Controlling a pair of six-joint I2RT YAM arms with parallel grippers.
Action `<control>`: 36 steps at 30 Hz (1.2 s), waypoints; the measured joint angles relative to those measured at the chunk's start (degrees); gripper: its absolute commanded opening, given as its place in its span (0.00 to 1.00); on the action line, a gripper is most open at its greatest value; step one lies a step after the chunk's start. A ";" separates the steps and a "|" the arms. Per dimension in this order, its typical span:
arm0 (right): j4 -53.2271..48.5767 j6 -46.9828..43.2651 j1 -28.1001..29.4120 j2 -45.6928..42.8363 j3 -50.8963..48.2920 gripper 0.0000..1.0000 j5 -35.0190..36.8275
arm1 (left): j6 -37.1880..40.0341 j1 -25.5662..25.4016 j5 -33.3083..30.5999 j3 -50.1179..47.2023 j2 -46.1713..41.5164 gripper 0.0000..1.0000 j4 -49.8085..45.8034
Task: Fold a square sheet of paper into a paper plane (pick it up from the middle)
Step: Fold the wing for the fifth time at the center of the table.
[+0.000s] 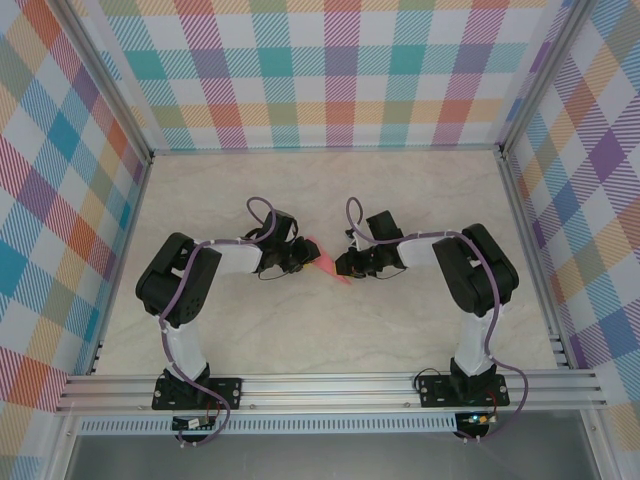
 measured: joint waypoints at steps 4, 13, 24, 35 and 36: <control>0.00 -0.02 -0.37 0.22 0.02 0.04 -0.24 | 0.00 0.00 0.02 0.22 0.13 0.27 -0.28; -0.48 0.63 -1.46 1.97 0.85 0.01 -2.82 | 0.96 0.07 0.66 1.22 0.48 0.31 -1.16; -1.57 3.54 -1.92 2.95 1.97 0.00 -4.33 | 3.30 -0.33 4.85 -2.58 -1.07 0.37 7.93; -3.98 4.83 -2.19 4.20 3.67 0.00 -5.70 | 3.32 -2.71 6.08 -5.14 -1.44 0.34 12.24; -4.09 4.85 -2.19 4.28 3.76 0.00 -5.90 | 3.30 -2.71 6.08 -5.14 -1.44 0.34 12.24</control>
